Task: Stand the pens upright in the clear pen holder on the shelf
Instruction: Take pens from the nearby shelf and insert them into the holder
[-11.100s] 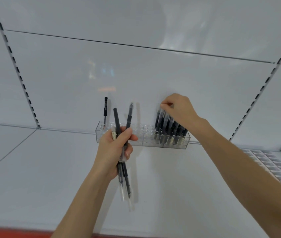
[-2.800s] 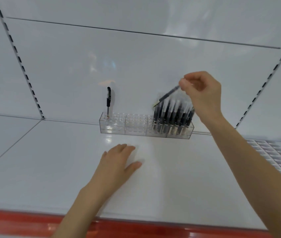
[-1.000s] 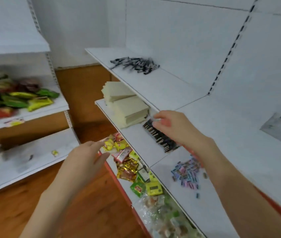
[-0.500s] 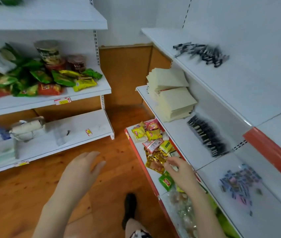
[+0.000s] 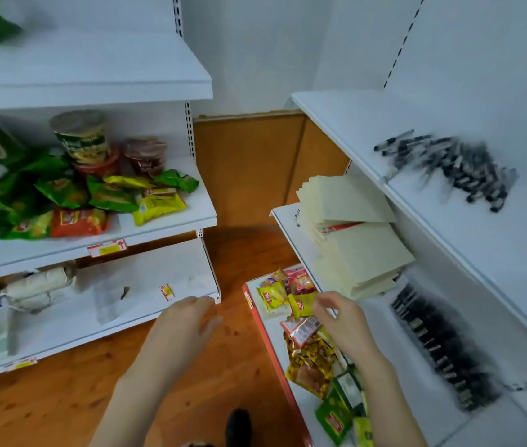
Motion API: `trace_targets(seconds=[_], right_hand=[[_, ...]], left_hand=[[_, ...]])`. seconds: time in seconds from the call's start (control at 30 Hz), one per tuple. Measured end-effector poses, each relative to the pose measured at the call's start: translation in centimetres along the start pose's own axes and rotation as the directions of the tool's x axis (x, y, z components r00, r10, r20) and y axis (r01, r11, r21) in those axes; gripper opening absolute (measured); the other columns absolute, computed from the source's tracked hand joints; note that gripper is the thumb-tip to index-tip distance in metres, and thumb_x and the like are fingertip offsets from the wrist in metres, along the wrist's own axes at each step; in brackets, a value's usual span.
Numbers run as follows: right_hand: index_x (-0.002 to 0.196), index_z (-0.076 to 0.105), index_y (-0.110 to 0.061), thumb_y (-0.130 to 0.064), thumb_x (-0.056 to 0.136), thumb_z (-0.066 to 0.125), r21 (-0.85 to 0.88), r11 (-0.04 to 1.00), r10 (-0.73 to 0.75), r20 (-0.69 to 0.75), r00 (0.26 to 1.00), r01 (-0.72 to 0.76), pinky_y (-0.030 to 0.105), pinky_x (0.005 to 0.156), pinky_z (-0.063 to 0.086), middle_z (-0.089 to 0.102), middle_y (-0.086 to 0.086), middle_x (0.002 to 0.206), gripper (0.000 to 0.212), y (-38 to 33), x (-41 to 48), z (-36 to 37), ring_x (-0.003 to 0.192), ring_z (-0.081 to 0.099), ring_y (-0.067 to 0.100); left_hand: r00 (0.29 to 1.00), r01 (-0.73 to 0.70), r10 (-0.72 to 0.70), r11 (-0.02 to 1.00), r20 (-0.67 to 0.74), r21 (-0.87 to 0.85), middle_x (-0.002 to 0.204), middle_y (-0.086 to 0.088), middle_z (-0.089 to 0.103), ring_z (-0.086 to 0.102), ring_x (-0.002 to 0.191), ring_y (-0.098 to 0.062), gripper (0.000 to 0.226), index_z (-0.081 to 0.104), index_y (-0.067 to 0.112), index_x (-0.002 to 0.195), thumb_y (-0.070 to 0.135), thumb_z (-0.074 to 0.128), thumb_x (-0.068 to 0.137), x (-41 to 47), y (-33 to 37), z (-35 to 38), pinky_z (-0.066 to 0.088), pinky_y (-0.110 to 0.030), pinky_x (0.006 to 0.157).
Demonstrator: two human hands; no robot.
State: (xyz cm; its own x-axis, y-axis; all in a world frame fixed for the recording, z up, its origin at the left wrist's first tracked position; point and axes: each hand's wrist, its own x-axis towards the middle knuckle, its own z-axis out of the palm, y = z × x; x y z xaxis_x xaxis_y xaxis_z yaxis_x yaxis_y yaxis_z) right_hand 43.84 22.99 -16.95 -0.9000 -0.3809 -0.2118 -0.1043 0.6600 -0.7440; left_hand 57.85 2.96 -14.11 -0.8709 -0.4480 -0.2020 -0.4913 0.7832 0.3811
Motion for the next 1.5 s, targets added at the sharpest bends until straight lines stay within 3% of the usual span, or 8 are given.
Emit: trace_targets(seconds=[0.13, 0.33, 0.53, 0.77, 0.9, 1.13, 1.3, 1.5], right_hand=[[0.117, 0.057, -0.007, -0.018, 0.091, 0.053, 0.008, 1.0, -0.009, 0.007, 1.0, 0.009, 0.005, 0.067, 0.04, 0.058, 0.0, 0.106, 0.028, -1.9, 4.6, -0.3, 0.098, 0.052, 0.011], [0.113, 0.06, -0.007, -0.017, 0.09, 0.055, 0.052, 0.998, 0.048, -0.109, 0.993, -0.042, 0.02, 0.086, 0.037, 0.061, 0.003, 0.108, 0.026, -3.0, 10.4, -0.2, 0.102, 0.053, 0.012], [0.114, 0.061, -0.008, -0.021, 0.089, 0.057, 0.098, 0.986, 0.155, -0.301, 0.941, -0.132, 0.023, 0.094, 0.039, 0.063, 0.005, 0.118, 0.029, -5.1, 15.3, 0.5, 0.11, 0.055, 0.014], [0.106, 0.064, -0.017, -0.024, 0.089, 0.057, 0.167, 0.963, 0.269, -0.519, 0.812, -0.212, -0.003, 0.072, 0.035, 0.06, -0.01, 0.1, 0.02, -9.2, 16.0, -0.5, 0.094, 0.052, 0.002], [0.105, 0.065, -0.02, -0.027, 0.087, 0.059, 0.171, 0.953, 0.304, -0.582, 0.755, -0.251, -0.003, 0.075, 0.036, 0.059, -0.024, 0.093, 0.02, -10.8, 13.5, -2.4, 0.089, 0.055, -0.008], [0.098, 0.066, -0.025, -0.026, 0.085, 0.061, 0.153, 0.961, 0.273, -0.668, 0.692, -0.231, 0.005, 0.073, 0.043, 0.063, -0.023, 0.089, 0.014, -14.2, 9.0, -8.5, 0.087, 0.059, -0.006], [0.1, 0.066, -0.022, -0.027, 0.085, 0.061, 0.058, 0.963, 0.215, -0.75, 0.625, -0.262, 0.003, 0.067, 0.042, 0.061, -0.021, 0.081, 0.016, -13.5, 9.0, -14.1, 0.077, 0.058, -0.006], [0.108, 0.06, -0.014, -0.033, 0.088, 0.056, -0.109, 0.891, 0.241, -0.709, 0.663, -0.441, 0.024, 0.079, 0.042, 0.063, 0.0, 0.099, 0.028, -10.8, 11.6, -17.9, 0.091, 0.057, 0.015]], left_hand=[[1.0, -0.018, 0.018, 1.0, -0.001, -0.019, 0.139, 0.004, 0.049, 0.047, 0.126, -0.013, 0.043, 0.044, 0.025, 0.135, 0.04, 0.042, 0.094, 4.9, -0.2, -1.3, 0.037, -0.023, 0.102], [0.995, -0.102, 0.102, 0.995, 0.017, -0.019, 0.135, 0.001, 0.053, 0.05, 0.121, -0.017, 0.041, 0.048, 0.023, 0.132, 0.039, 0.046, 0.094, 13.8, -1.1, -2.4, 0.038, -0.026, 0.098], [0.928, -0.368, 0.367, 0.93, 0.066, 0.015, 0.131, 0.0, 0.055, 0.053, 0.118, -0.017, 0.043, 0.048, 0.02, 0.132, 0.038, 0.045, 0.094, 24.5, 0.1, -5.5, 0.04, -0.025, 0.096], [0.69, -0.713, 0.705, 0.701, 0.165, -0.009, 0.126, 0.003, 0.059, 0.056, 0.111, -0.013, 0.04, 0.05, 0.023, 0.131, 0.038, 0.043, 0.094, 32.5, 5.1, -9.0, 0.044, -0.022, 0.091], [0.531, -0.827, 0.826, 0.554, 0.189, -0.099, 0.131, -0.001, 0.057, 0.053, 0.119, -0.02, 0.041, 0.052, 0.017, 0.13, 0.035, 0.049, 0.093, 33.1, 8.7, -9.9, 0.041, -0.029, 0.097], [0.21, -0.948, 0.977, 0.209, 0.02, -0.239, 0.095, -0.007, 0.072, 0.069, 0.082, -0.026, 0.041, 0.069, 0.009, 0.102, 0.037, 0.044, 0.086, 32.1, 16.5, -10.5, 0.056, -0.035, 0.072], [0.348, -0.925, 0.937, 0.339, -0.022, -0.17, 0.126, -0.011, 0.057, 0.052, 0.114, -0.028, 0.041, 0.053, 0.008, 0.125, 0.033, 0.049, 0.093, 32.2, 23.9, -10.4, 0.038, -0.034, 0.093], [0.488, -0.87, 0.856, 0.493, 0.168, 0.011, 0.105, -0.017, 0.055, 0.051, 0.095, -0.03, 0.066, 0.05, 0.005, 0.102, 0.067, 0.047, 0.08, 31.9, 30.2, -8.3, 0.037, -0.033, 0.075]])
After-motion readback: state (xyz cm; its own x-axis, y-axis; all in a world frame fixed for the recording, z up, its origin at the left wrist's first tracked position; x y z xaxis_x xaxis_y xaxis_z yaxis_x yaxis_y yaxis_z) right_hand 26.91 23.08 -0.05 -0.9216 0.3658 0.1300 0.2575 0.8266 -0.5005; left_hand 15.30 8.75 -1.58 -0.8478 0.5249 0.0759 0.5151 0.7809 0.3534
